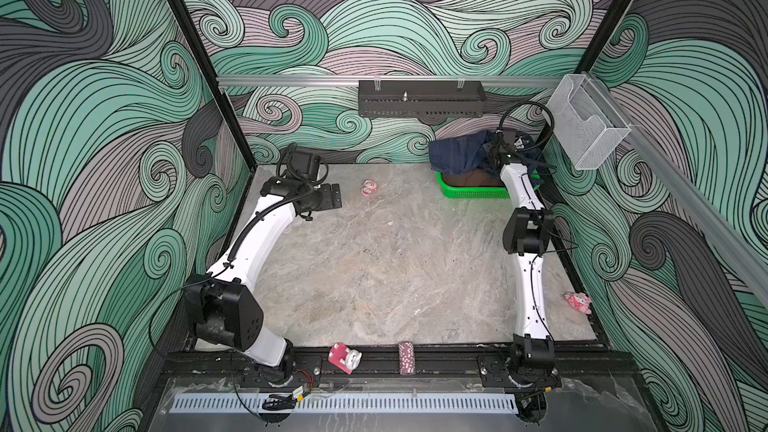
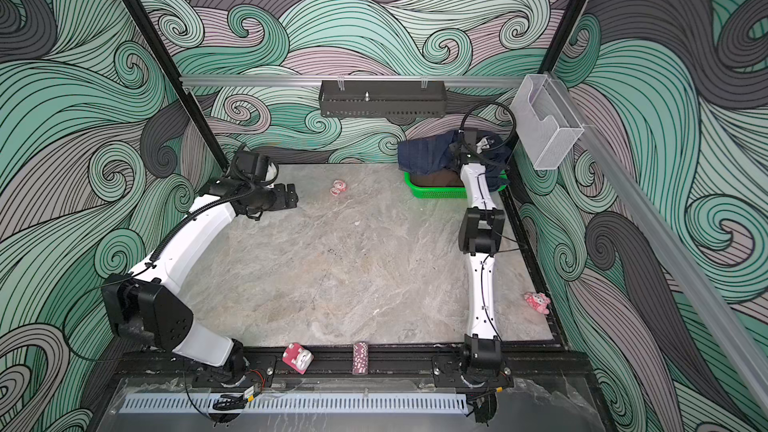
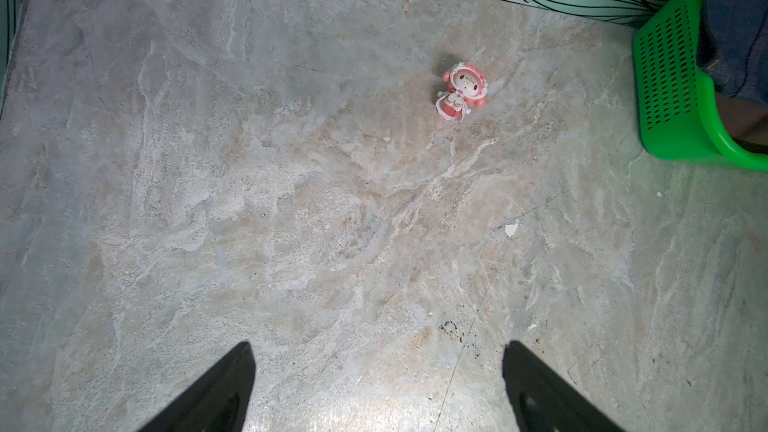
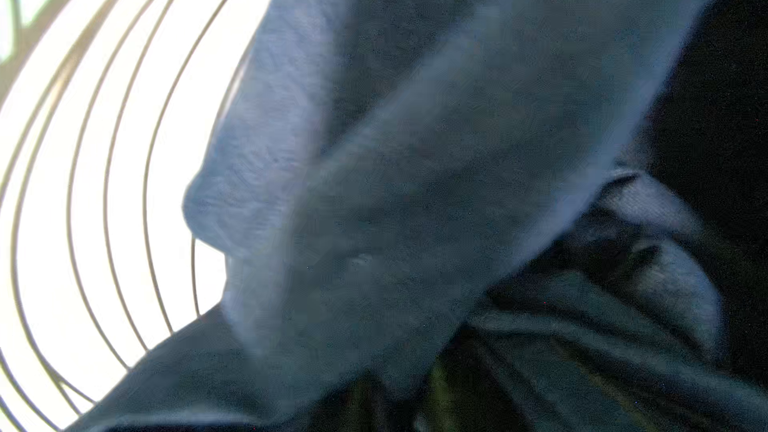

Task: Fold and stack the trousers
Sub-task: 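Reach the right gripper to the blue jeans in the green basket, then grasp the blue jeans with the right gripper and lift from the basket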

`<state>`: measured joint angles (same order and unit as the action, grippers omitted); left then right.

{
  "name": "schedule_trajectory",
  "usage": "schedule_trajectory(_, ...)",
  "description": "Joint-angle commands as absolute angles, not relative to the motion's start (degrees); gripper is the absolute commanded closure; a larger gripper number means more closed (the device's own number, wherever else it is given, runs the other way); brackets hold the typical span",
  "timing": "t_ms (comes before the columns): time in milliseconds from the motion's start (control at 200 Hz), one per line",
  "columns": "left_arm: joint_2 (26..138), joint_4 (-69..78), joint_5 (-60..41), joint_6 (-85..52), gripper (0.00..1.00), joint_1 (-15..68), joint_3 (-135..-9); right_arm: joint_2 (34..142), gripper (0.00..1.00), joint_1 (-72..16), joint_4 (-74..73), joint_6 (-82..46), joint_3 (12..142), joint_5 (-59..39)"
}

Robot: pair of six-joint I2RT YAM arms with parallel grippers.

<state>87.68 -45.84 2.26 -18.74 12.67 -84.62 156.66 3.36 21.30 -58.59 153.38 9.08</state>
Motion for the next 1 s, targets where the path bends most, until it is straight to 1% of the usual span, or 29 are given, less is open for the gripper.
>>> schedule_trajectory(0, 87.8, -47.7, 3.5, -17.5, 0.04, 12.7, -86.9, 155.3, 0.97, 2.9, 18.7, -58.6, 154.8, 9.3)
schedule_trajectory(20, 87.6, -47.7, 3.5, -17.4, 0.04, 12.7, -86.9, 154.6, 1.00, 2.9, 18.7, -58.3, 154.7, 9.2)
schedule_trajectory(185, 86.7, -47.8, 3.6, -17.2, 0.04, 12.7, -86.9, 147.7, 1.00, 2.8, 20.1, -55.0, 153.7, 7.1)
schedule_trajectory(345, 84.5, -47.8, 3.3, -19.0, 0.05, 12.7, -85.7, 136.5, 1.00, 2.7, 17.8, -50.9, 145.8, 6.0)
schedule_trajectory(445, 81.9, -47.4, 3.3, -20.3, 0.05, 12.7, -83.7, 131.6, 1.00, 2.7, 20.1, -48.1, 146.0, 5.1)
schedule_trajectory(500, 78.2, -46.5, 3.3, -21.5, 0.05, 12.7, -81.9, 129.3, 1.00, 2.7, 22.9, -47.3, 146.6, 4.5)
schedule_trajectory(635, 74.0, -46.3, 3.3, -23.4, 0.05, 12.7, -79.1, 122.3, 1.00, 3.0, 25.1, -47.5, 142.3, 4.2)
schedule_trajectory(826, 71.7, -47.5, 2.6, -25.1, 0.07, 12.7, -77.9, 118.0, 1.00, 4.5, 27.4, -50.1, 133.3, 1.3)
schedule_trajectory(926, 70.8, -46.5, 2.8, -25.0, 0.07, 12.7, -77.0, 115.3, 1.00, 4.6, 28.0, -49.7, 127.8, 3.1)
schedule_trajectory(996, 71.1, -46.1, 2.8, -24.6, 0.07, 12.7, -77.2, 114.9, 1.00, 5.0, 32.1, -49.7, 126.2, 5.0)
